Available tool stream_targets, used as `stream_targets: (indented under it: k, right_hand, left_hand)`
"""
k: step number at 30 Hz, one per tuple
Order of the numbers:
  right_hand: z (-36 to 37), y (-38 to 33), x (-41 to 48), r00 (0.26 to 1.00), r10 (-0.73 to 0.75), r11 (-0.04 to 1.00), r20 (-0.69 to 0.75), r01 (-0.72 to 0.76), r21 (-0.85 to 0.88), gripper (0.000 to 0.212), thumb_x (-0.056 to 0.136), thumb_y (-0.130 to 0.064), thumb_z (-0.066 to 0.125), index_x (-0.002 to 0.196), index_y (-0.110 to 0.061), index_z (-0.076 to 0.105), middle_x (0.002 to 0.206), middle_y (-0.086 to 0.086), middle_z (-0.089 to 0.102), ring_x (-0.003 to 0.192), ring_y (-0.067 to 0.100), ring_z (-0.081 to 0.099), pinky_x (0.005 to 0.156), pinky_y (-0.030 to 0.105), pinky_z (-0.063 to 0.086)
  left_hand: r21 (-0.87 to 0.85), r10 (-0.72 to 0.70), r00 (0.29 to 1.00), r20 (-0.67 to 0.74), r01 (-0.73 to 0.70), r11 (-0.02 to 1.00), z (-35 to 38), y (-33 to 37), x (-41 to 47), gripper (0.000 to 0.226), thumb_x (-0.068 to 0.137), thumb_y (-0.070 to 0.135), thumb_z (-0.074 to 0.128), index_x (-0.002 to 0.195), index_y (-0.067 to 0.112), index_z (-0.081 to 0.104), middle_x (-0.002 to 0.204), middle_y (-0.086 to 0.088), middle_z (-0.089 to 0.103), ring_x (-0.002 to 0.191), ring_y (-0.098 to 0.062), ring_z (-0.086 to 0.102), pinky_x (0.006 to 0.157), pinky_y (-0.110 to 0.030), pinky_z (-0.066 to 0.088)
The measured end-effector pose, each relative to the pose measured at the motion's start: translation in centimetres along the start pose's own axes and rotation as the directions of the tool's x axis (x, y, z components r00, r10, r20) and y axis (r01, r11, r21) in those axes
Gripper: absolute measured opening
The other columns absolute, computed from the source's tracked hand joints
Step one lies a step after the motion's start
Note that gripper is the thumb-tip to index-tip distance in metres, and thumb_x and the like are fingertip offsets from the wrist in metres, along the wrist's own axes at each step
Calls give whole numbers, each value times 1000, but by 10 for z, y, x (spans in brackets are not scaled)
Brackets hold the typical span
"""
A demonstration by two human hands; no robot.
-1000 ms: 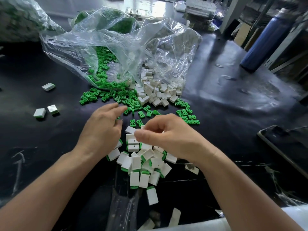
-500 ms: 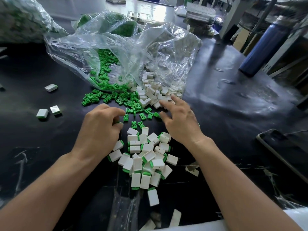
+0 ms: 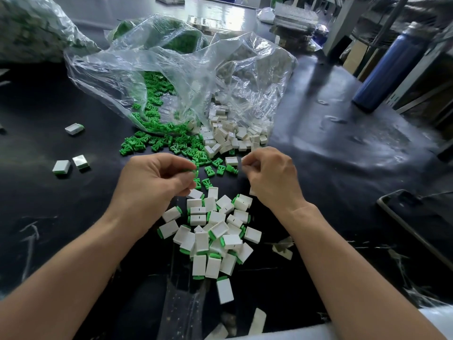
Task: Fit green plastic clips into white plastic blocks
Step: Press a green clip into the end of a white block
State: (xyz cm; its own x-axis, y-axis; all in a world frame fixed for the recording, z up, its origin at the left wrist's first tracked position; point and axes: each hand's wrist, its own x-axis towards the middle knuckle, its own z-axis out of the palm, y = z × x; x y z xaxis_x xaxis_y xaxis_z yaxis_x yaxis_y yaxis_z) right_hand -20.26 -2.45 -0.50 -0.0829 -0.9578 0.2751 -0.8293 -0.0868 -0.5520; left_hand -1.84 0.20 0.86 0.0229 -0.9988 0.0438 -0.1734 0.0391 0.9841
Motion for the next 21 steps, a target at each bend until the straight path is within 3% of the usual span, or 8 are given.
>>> stream_targets:
  k: [5,10,14,18,21]
  right_hand:
    - [-9,-12,-8,999,-24,987,-33,29,160,10,86,-10,60,86,-17,53,69,-11,54,70,14,54,67,19,38]
    - [-14,-25,-23,994,-96,909,59,63,412,15,86,-5,61,97,-14,65,77,-18,57,73,4,60,71,8,46]
    - [-10,-31,-28,981,-133,854,138,42,519,23,81,-5,67,84,-26,60,76,-11,60,73,9,64,72,22,54]
    - [-9,-35,-31,973,-168,841,156,59,538,33,80,-3,67,73,-33,56,73,-8,64,71,14,65,72,35,56]
    - [-10,-36,-32,972,-177,835,156,64,546,23,84,-4,62,79,-26,65,73,-6,66,71,13,65,73,38,56]
  left_hand:
    - [-217,-106,987,120,130,968,5,8,-5,11,67,-2,67,73,6,64,61,-6,69,55,-15,68,51,-21,55]
    - [-271,-95,982,163,137,953,9,8,-6,11,54,7,68,65,8,65,85,-7,73,64,-13,68,57,-21,56]
    - [-287,-67,976,209,126,950,9,7,-6,9,51,4,69,56,12,70,92,-3,73,71,-12,70,62,-18,55]
    - [-279,-43,974,222,106,954,8,6,-6,10,50,7,71,59,12,71,77,-5,74,64,-12,68,58,-18,54]
    - [-266,-50,982,179,98,959,7,5,-5,11,50,12,72,61,14,73,65,-6,71,58,-12,65,57,-18,54]
